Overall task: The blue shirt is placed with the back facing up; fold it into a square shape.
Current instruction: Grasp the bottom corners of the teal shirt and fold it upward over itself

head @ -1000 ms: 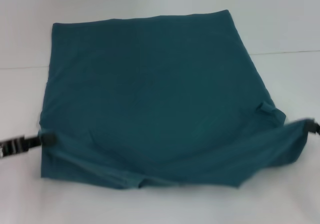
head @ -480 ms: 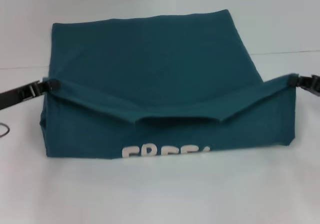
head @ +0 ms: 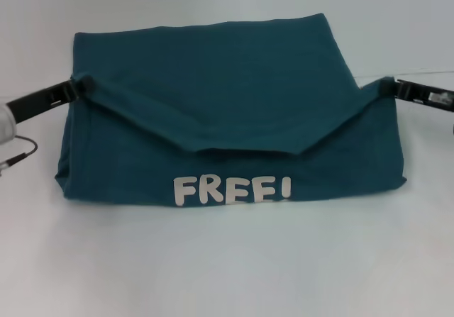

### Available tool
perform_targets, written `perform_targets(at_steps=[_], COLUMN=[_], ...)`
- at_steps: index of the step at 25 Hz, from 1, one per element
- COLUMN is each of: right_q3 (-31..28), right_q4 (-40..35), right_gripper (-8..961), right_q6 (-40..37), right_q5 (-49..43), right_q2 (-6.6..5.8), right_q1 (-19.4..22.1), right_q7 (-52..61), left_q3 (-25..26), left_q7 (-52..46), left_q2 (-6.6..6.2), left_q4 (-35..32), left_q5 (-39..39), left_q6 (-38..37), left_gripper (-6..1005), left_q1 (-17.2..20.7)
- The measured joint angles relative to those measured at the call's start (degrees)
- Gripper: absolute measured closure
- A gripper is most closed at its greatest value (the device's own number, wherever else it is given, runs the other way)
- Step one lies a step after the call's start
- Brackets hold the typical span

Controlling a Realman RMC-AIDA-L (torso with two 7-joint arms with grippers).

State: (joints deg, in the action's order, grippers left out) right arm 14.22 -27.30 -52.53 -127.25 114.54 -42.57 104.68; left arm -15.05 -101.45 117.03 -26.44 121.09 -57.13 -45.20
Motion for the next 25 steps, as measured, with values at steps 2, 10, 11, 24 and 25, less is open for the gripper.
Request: perform_targets(at_steps=[2, 10, 11, 24, 25], right_q3=[1.3, 2.5, 2.6, 3.5, 3.9], right_q4=[0.0, -0.8, -0.8, 0.1, 0.1], right_gripper=[869, 863, 863, 854, 854], right_q6=[2.8, 5.3, 5.5, 10.1, 10.9], right_q5=[0.0, 2.4, 3.1, 5.8, 5.8], right_q2=[0.20, -0.66, -0.92, -1.16, -0.94], right_q1=[-1.5, -3.4, -3.5, -4.2, -4.2], right_q7=[0.0, 0.5, 0.5, -0.1, -0.2], left_q3=[-0.1, -0.1, -0.1, -0.2, -0.2], left_q7=[0.6, 3.3, 3.4, 7.1, 7.8], left_q2=[0.30, 0.37, 0.28, -0.15, 0.02], left_q4=[0.0, 0.1, 0.1, 1.0, 1.8], left_q5=[-0.2, -4.5, -4.9, -9.9, -10.5], left_q6=[2.0, 5.6, 5.7, 9.6, 10.2], left_gripper=[973, 973, 973, 972, 972], left_q1=[-0.9, -2.6, -2.7, -2.5, -2.5])
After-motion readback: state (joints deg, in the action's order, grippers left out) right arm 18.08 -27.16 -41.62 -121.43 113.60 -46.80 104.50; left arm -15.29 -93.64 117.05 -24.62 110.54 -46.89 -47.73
